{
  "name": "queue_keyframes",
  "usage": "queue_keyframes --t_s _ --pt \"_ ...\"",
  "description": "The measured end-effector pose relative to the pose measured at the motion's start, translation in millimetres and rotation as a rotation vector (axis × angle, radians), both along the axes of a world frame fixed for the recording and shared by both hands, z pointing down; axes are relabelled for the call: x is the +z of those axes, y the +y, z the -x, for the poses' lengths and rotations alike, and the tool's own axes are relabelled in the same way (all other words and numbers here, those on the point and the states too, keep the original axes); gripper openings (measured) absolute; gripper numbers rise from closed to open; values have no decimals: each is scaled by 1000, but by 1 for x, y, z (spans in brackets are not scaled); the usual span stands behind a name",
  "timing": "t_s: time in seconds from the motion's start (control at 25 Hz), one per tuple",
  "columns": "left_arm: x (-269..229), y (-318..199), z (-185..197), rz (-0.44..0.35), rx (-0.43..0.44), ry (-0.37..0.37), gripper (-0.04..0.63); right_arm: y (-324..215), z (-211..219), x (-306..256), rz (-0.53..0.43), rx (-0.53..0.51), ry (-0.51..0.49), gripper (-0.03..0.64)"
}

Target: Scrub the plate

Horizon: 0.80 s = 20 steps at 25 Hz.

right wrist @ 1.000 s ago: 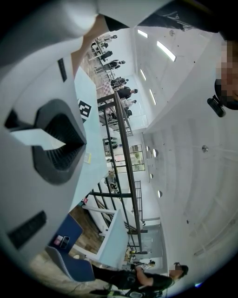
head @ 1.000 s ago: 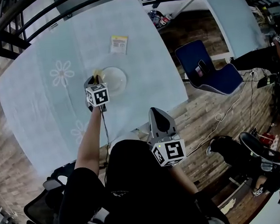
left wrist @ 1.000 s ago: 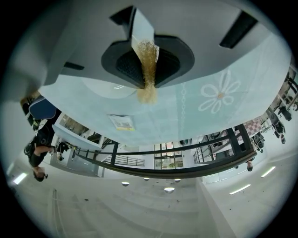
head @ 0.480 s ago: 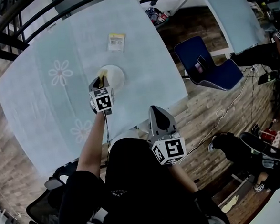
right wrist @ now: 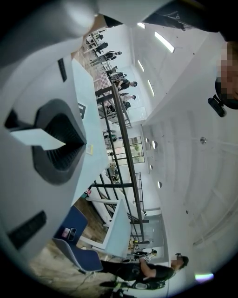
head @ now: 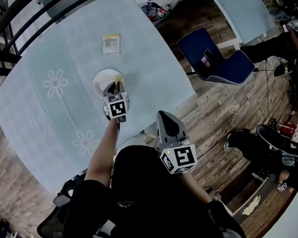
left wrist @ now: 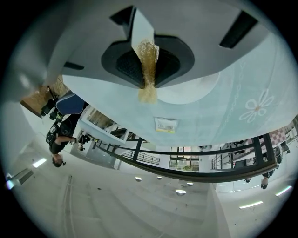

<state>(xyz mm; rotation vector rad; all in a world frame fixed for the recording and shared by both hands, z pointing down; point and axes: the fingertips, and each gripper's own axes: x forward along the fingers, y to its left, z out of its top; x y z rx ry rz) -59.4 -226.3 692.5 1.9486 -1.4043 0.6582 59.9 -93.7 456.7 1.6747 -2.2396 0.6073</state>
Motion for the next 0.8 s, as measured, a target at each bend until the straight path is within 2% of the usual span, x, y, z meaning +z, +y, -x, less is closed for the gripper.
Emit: queue_keyframes --t_s 0.36,0.56,0.8 --pt "9 0 1 12 8 -27 68 7 -8 7 15 32 -2 2" --pt "11 -1 11 20 -6 -77 67 7 -6 7 18 24 0 2" --pt "18 3 29 42 -17 -104 67 7 3 8 14 -6 4 2"
